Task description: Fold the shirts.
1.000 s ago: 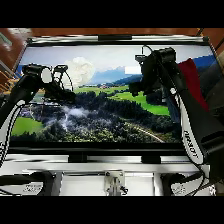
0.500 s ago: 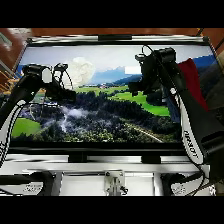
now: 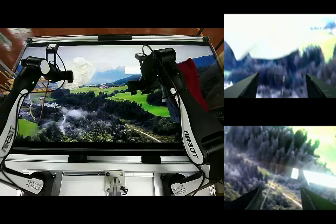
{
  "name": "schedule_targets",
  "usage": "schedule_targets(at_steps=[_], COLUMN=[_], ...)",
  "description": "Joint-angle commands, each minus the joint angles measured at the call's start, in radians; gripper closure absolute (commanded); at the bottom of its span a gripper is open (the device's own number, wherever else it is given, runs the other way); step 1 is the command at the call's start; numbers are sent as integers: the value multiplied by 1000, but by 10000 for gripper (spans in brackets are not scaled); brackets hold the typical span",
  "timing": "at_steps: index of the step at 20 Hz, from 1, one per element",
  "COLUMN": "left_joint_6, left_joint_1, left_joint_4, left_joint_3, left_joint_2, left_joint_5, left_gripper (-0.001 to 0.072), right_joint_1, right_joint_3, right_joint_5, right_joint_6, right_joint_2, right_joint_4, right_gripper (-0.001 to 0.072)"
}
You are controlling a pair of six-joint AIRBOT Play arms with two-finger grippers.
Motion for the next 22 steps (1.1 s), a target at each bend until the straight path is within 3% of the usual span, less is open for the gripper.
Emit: schedule_targets(at_steps=[1, 9, 10, 11, 12, 16, 22], left_joint_6=[-10, 23, 22, 23, 53, 225, 289], left_joint_1=[65, 75, 75, 75, 75, 14, -173], left_joint_4=[2, -185, -198, -213, -238, -292, -269], left_joint_3=[215, 301, 301, 309, 330, 385, 354], left_joint_2=[-199, -398, -399, -395, -387, -204, 275], left_joint_5=[-41, -75, -75, -84, -100, -62, -67], left_gripper=[-4, 9, 192, 586, 668, 669, 669], right_joint_1=[2, 2, 2, 2, 2, 1, 1], right_joint_3=[0, 0, 0, 0, 0, 22, 79], right_joint_5=[35, 48, 48, 47, 46, 41, -26], right_joint_6=[24, 30, 29, 29, 30, 30, 55], right_joint_2=[0, 0, 0, 1, 5, 82, 394], right_joint_4=[19, 26, 23, 14, 8, -106, -290], right_gripper=[128, 128, 128, 128, 128, 128, 128])
